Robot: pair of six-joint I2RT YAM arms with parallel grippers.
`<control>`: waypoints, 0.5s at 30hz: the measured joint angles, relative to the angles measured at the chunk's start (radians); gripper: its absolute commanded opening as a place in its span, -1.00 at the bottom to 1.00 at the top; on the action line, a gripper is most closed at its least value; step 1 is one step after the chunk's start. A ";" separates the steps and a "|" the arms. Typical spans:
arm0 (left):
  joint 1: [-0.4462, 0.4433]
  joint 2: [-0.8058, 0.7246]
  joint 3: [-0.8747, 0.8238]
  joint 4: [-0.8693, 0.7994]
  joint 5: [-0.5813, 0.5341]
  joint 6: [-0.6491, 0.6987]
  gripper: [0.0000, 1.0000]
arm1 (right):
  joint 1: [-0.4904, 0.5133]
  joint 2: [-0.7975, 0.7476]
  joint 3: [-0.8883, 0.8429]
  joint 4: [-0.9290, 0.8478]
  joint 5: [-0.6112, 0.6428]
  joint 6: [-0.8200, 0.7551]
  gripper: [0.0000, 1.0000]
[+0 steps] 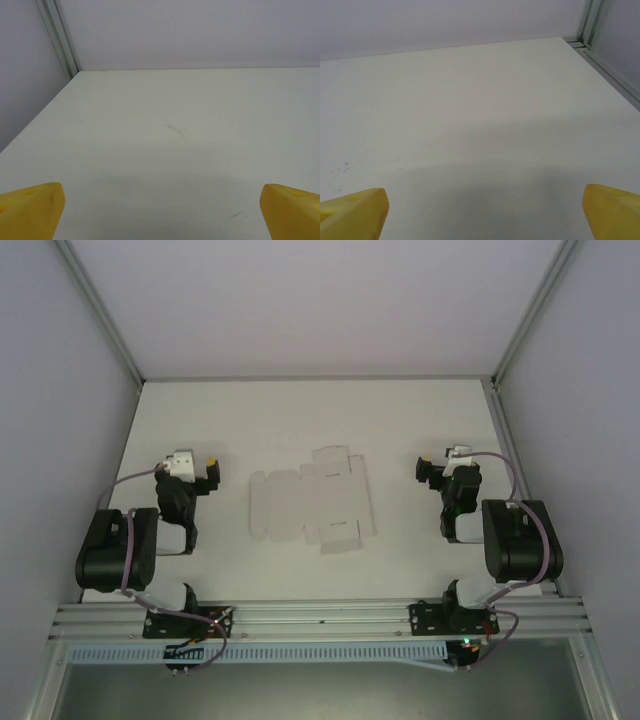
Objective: Assemble paper box
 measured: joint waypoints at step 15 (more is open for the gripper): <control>0.000 0.000 0.003 -0.012 0.024 0.008 1.00 | 0.000 0.000 0.000 0.000 0.000 0.000 1.00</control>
